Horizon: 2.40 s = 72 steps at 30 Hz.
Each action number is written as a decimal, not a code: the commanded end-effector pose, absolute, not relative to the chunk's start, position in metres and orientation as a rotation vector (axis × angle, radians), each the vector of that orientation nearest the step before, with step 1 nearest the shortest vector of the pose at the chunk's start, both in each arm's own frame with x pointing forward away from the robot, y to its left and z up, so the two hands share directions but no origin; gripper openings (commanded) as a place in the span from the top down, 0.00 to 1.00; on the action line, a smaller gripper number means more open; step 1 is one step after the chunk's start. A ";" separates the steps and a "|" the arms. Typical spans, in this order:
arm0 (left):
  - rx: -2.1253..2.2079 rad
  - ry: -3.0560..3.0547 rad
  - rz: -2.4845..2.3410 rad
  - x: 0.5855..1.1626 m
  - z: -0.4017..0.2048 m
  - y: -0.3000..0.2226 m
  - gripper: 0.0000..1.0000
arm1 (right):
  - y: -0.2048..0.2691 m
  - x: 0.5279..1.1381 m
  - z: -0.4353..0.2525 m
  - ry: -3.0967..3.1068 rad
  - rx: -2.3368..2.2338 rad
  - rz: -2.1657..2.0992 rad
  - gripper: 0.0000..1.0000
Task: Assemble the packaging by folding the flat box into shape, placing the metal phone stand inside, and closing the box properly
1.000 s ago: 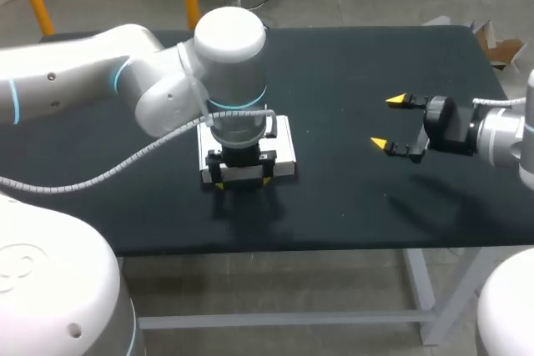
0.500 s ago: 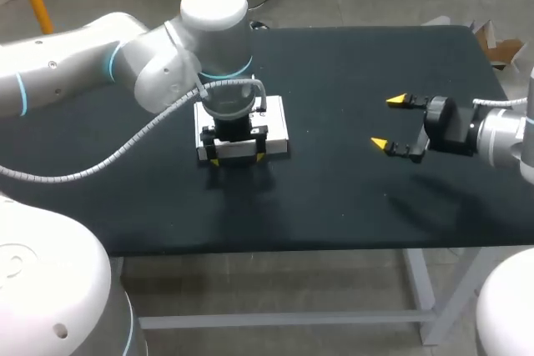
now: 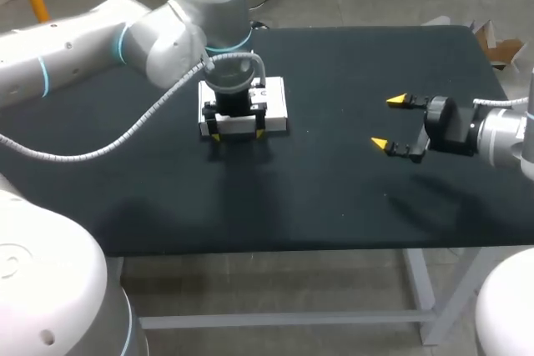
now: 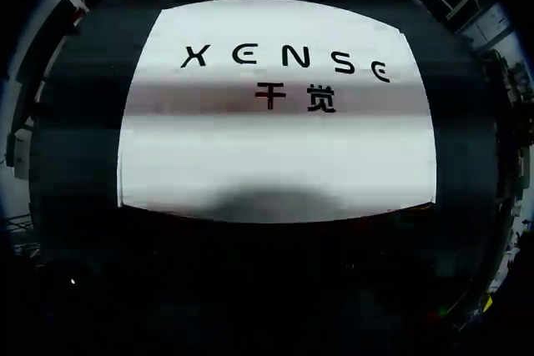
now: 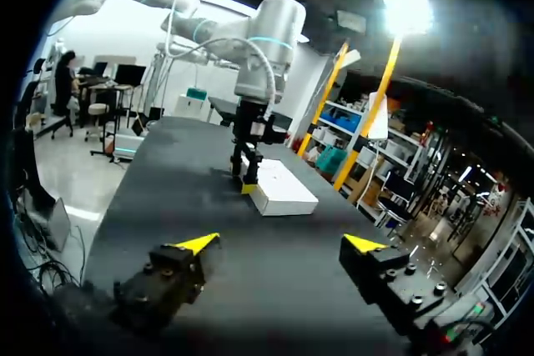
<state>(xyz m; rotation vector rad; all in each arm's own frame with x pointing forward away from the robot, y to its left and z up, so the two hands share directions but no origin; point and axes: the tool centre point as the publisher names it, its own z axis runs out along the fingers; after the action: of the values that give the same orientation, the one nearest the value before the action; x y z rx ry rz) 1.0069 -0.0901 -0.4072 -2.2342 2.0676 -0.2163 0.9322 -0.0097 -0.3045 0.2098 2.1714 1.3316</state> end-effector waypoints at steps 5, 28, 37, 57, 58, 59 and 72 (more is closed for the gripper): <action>-2.258 2.119 -0.137 1.053 -0.410 -0.090 0.00 | -0.011 0.932 -0.306 2.164 0.206 1.338 0.00; -2.256 2.169 -0.119 1.151 -0.412 -0.084 0.00 | -0.011 0.932 -0.306 2.164 0.206 1.338 0.00; -2.249 2.177 -0.106 1.175 -0.408 -0.084 0.00 | -0.011 0.932 -0.306 2.164 0.206 1.338 0.00; -2.118 2.214 -0.399 1.110 -0.371 -0.063 0.00 | -0.011 0.932 -0.306 2.164 0.206 1.338 0.00; -2.109 2.213 -0.429 1.101 -0.368 -0.060 0.00 | -0.011 0.932 -0.306 2.164 0.206 1.338 0.00; -2.094 2.210 -0.471 1.089 -0.365 -0.059 0.00 | -0.011 0.932 -0.306 2.164 0.206 1.338 0.00; -1.885 2.148 -0.777 0.992 -0.337 -0.029 0.00 | -0.011 0.932 -0.306 2.164 0.206 1.338 0.00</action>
<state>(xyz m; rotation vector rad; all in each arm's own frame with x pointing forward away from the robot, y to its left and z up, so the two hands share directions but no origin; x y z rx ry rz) 1.0713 -0.0500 -0.3514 -2.0748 2.4694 -0.3196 0.9318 -0.0102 -0.3042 0.2089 2.1724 1.3324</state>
